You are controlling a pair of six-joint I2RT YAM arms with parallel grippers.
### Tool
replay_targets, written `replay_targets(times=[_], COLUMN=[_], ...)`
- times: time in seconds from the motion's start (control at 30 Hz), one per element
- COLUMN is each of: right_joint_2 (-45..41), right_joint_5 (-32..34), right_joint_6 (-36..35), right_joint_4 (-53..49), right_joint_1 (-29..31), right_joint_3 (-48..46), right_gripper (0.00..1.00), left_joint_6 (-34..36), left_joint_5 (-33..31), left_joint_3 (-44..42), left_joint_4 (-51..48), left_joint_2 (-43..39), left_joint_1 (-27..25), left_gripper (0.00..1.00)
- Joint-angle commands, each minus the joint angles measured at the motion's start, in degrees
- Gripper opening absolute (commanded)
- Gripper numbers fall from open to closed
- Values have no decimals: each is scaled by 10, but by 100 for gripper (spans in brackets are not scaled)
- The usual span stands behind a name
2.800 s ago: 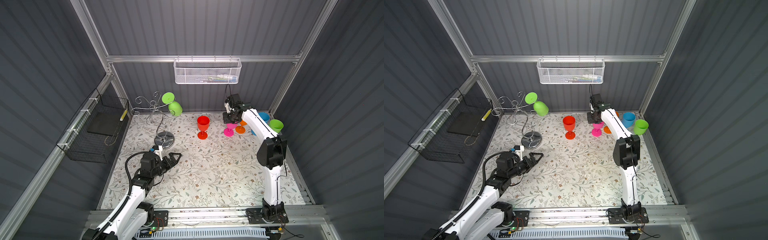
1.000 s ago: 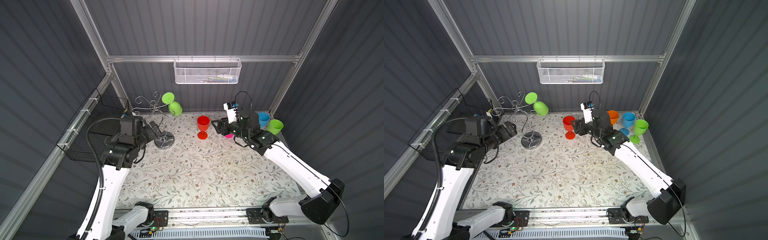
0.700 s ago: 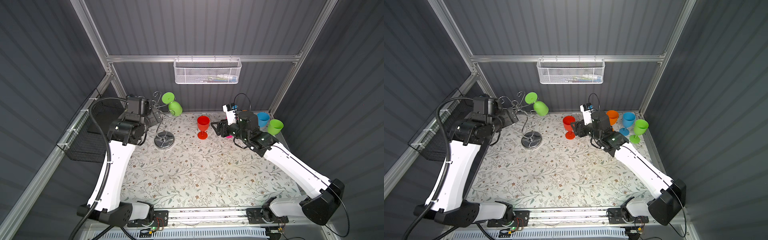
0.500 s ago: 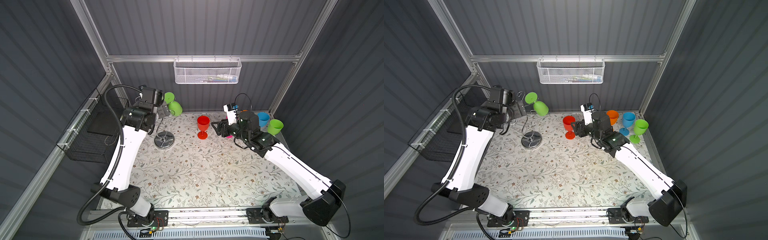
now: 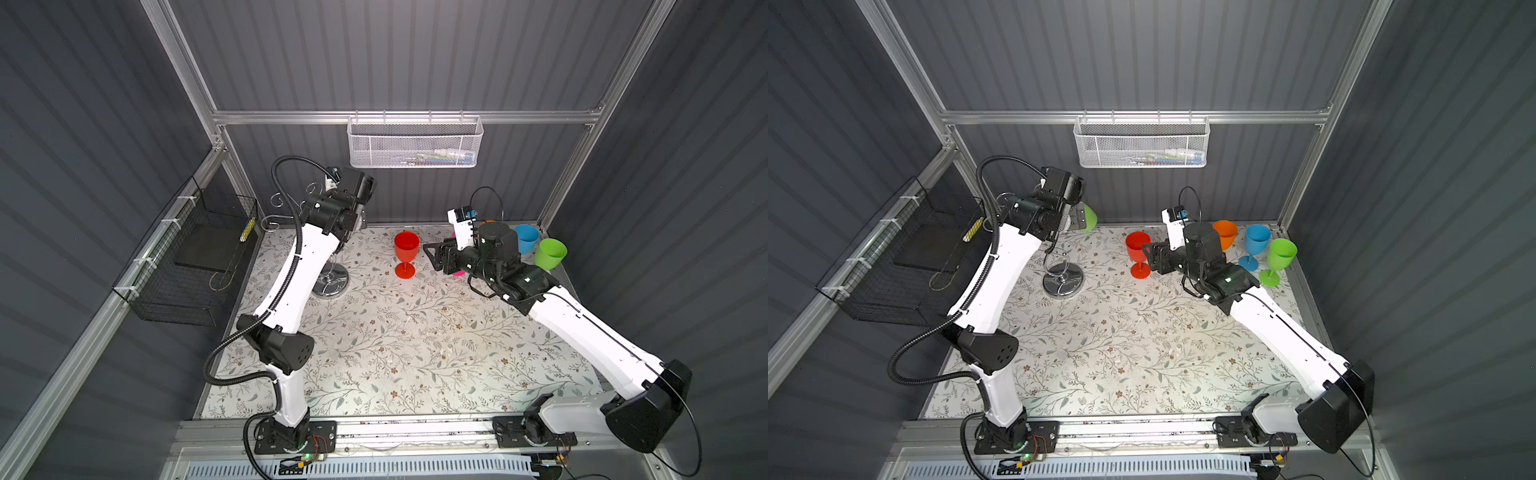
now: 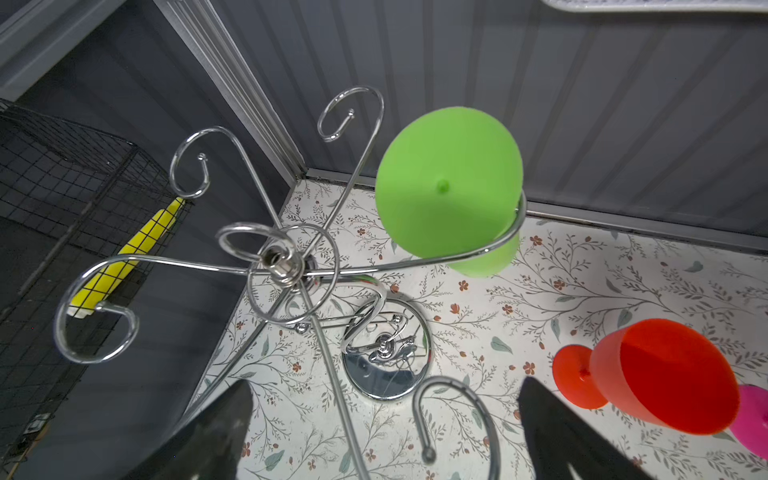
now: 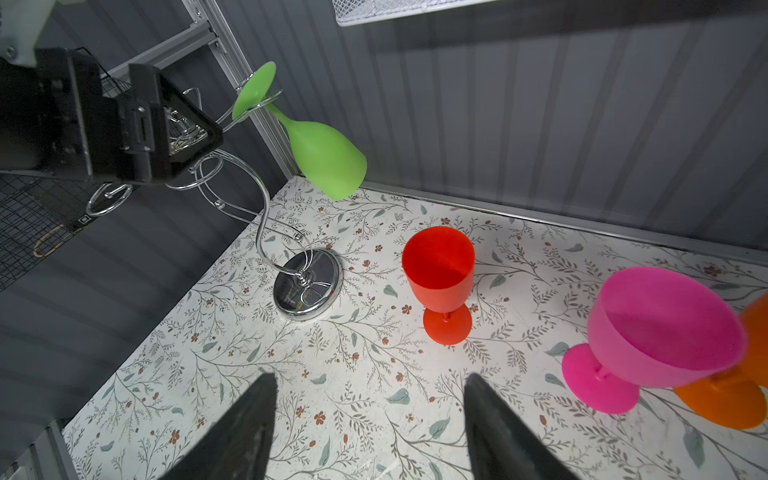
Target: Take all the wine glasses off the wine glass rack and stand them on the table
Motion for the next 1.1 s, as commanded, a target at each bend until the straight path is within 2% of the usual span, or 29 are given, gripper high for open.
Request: replay_targets(times=[0.0,0.17,0.57,1.07], right_joint_2=[-17,-25,-30,-24], right_joint_5=[7,8,2,2], right_joint_6=[-6,-6,-2,1], right_joint_4=[3,6,8,6], right_joint_1=[3,3,4,10], right_joint_3=[-6,-11,-16,-11], right_gripper=[72,72,72,72], left_joint_6=[11,12,12,11], left_joint_5=[-33,-30,-17,-1], left_joint_3=[16,33,6,-65], left_joint_4=[-29,-48,-64,-63], left_joint_2=[7,20,-11,-79], left_joint_1=[-3,-3,-2,12], left_gripper=[100,100,100,100])
